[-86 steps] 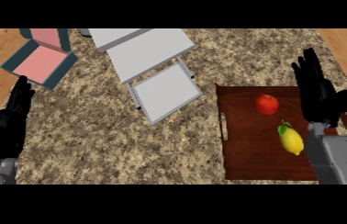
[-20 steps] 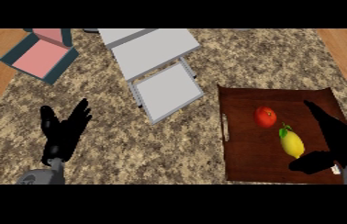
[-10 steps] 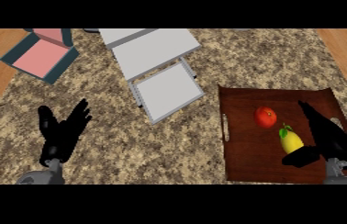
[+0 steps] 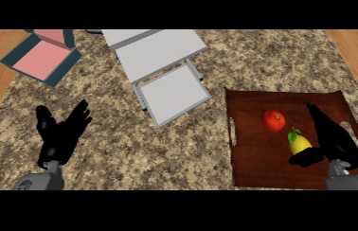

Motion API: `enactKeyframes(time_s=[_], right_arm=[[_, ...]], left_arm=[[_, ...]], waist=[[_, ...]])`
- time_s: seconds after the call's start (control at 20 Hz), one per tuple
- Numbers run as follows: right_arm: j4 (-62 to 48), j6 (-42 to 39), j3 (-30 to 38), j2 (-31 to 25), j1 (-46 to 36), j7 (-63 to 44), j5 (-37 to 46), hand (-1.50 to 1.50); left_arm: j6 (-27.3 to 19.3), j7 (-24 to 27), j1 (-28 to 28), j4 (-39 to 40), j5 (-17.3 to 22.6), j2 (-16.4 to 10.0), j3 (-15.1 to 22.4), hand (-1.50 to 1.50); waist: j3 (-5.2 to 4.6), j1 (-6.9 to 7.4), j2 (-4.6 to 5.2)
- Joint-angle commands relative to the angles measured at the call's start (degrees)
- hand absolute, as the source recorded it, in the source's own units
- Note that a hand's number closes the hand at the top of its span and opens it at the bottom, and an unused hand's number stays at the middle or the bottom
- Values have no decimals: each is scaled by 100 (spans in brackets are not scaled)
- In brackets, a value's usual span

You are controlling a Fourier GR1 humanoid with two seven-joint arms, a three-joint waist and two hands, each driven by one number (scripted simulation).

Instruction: Pick the lemon from the tray and place it in the tiered shelf

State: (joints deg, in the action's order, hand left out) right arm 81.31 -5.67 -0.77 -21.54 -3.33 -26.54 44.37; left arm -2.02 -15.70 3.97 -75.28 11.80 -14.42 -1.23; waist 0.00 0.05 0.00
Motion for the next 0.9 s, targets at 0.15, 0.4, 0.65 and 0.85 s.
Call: enactKeyframes(time_s=[0.15, 0.4, 0.65, 0.85], right_arm=[[-151, 118, 231, 179, 108, 550, 203, -150], [-784, -204, -86, 264, -424, 568, 336, 150], [-970, -294, -395, 280, -204, 1225, 436, 150], [-989, -282, -292, 309, -408, 1460, 352, 150]], left_arm=[[71, -98, -11, -95, -199, 212, -158, 0], [113, 304, -207, 231, -299, 263, -148, 0], [114, 5, 213, 317, -210, 132, -363, 0], [247, 35, 118, 165, -174, 112, -375, 0]], waist=[[0, -9, -3], [-2, 16, 2], [-1, -10, 4], [-1, -1, 4]])
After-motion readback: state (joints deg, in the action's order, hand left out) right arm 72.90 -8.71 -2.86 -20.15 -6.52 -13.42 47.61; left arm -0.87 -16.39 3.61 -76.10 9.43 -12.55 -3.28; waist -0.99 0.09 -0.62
